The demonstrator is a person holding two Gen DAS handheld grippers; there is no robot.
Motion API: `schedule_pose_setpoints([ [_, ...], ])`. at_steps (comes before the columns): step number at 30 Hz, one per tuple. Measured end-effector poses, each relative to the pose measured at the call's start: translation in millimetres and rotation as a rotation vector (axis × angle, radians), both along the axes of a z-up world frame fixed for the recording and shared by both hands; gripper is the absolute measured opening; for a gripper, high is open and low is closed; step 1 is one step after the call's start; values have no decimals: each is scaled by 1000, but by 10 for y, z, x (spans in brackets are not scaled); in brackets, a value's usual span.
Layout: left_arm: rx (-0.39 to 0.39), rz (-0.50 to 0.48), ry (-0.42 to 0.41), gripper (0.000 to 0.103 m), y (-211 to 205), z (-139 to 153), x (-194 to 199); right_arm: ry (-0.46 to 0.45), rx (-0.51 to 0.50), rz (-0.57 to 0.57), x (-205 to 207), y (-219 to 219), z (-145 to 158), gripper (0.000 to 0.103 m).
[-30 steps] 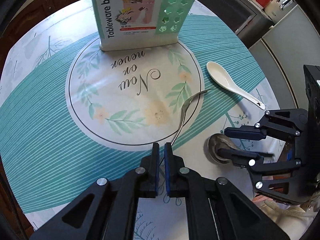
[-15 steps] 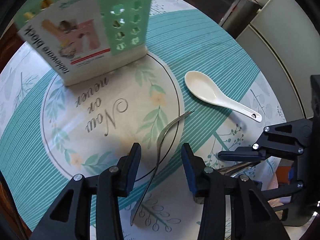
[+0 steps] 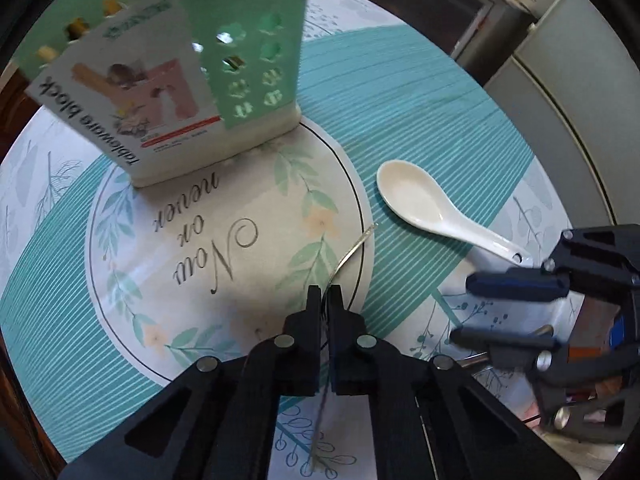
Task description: Organize utensils
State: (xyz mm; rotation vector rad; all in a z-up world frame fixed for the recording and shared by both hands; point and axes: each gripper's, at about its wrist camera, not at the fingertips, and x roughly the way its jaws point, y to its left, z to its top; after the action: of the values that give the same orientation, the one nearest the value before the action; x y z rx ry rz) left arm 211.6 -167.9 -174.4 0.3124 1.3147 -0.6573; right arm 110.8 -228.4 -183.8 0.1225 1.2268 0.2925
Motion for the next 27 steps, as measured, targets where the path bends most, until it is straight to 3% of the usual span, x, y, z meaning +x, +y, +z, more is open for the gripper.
schedule_pose_setpoints([
  [6, -91, 40, -32, 1, 180, 205, -70, -37, -17, -87, 161, -350, 140, 26],
  [11, -140, 53, -93, 1, 273, 432, -113, -61, -97, -99, 354, -487, 139, 26],
  [19, -170, 69, -157, 1, 310, 738, -51, 12, -124, -43, 731, -515, -164, 21],
  [24, -202, 72, -195, 1, 272, 913, -43, 40, -197, 21, 844, -396, -264, 21],
  [27, -227, 78, -229, 1, 274, 1012, -67, 31, -226, 50, 809, -328, -269, 11],
])
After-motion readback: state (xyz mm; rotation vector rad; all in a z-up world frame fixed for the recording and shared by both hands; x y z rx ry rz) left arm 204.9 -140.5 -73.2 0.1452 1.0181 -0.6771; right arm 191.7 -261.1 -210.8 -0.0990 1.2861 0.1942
